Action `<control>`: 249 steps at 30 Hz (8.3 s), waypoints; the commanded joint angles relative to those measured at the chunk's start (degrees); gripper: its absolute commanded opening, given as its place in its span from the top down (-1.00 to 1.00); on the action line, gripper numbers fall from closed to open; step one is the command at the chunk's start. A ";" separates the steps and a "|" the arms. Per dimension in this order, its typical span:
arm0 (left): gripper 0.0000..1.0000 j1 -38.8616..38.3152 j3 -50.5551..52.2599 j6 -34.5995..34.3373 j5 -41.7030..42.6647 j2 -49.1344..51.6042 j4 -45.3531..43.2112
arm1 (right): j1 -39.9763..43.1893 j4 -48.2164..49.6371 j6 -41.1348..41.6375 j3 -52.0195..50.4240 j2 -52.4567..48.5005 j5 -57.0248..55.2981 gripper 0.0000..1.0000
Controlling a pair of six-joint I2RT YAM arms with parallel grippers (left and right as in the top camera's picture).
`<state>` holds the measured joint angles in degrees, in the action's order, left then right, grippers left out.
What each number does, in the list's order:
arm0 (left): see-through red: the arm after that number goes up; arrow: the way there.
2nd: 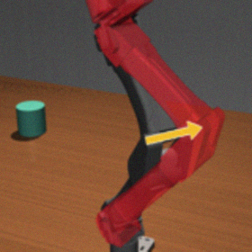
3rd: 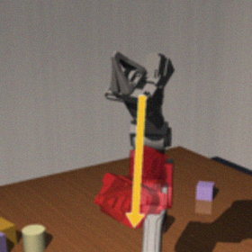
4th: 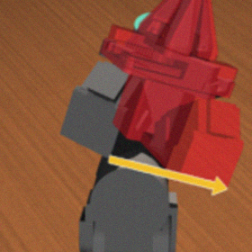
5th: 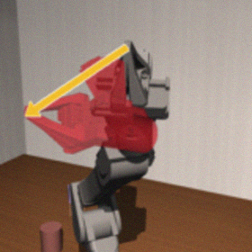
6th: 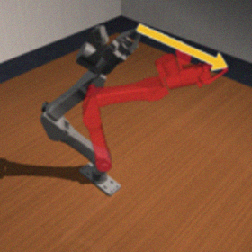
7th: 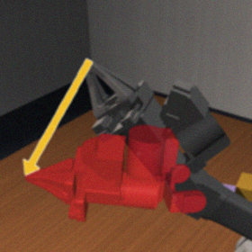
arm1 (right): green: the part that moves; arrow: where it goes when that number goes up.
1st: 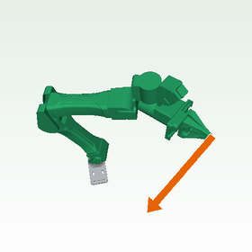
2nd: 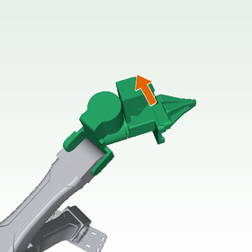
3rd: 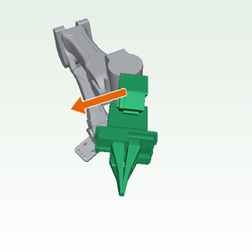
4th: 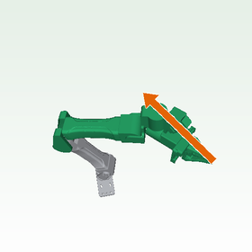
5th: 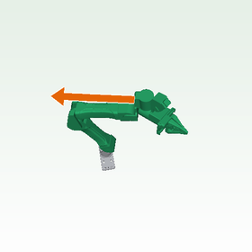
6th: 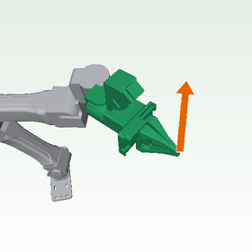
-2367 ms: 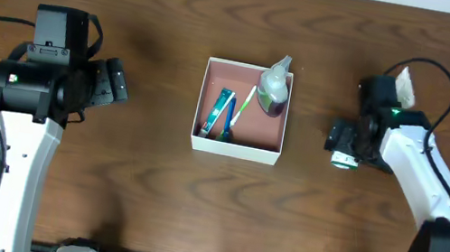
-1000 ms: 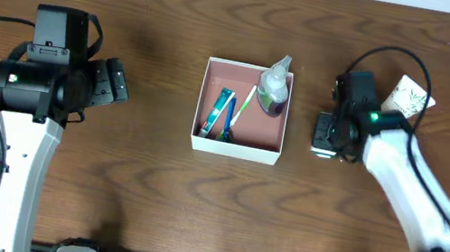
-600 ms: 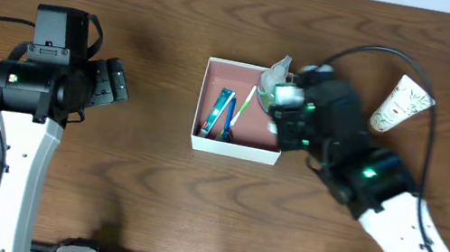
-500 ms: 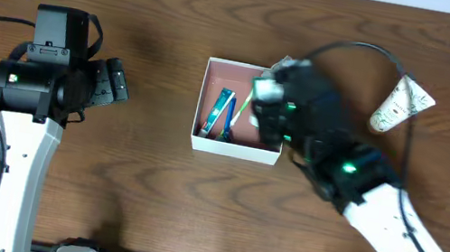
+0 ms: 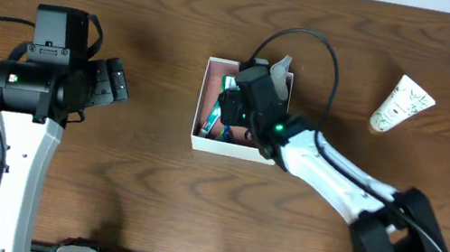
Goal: Pack container
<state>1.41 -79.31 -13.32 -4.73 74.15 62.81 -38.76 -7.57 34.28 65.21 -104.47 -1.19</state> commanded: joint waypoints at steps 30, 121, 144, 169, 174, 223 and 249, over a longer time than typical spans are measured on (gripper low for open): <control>-0.96 0.28 -0.44 -0.11 -0.48 0.07 0.15 | 24.87 -35.08 -29.73 9.64 30.84 -10.36 -0.99; -0.96 0.28 -0.44 -0.13 -0.46 0.07 0.15 | 8.39 -31.98 -10.21 10.78 16.09 -3.85 0.89; -0.96 0.28 -0.44 -0.13 -0.46 0.07 0.15 | 9.49 -41.29 -13.53 10.80 46.12 -4.87 -0.98; -0.96 0.28 -0.44 -0.11 -0.48 0.07 0.15 | 21.24 -45.70 -16.79 7.32 56.61 -14.75 -0.98; -0.96 0.28 -0.44 -0.13 -0.46 0.07 0.15 | 31.74 -40.02 -16.87 -5.81 67.67 -11.89 -0.98; -0.96 0.28 -0.44 -0.13 -0.48 0.02 0.15 | 37.73 -34.64 -21.49 -55.65 103.45 -10.56 -0.99; -0.96 -1.27 57.35 0.96 3.98 -60.00 -27.17 | 37.73 -34.62 -21.49 -55.65 103.45 -10.56 -0.99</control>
<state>0.25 -25.93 -13.10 -3.55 18.28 36.14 -1.50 -42.04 13.34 9.89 -1.39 -11.57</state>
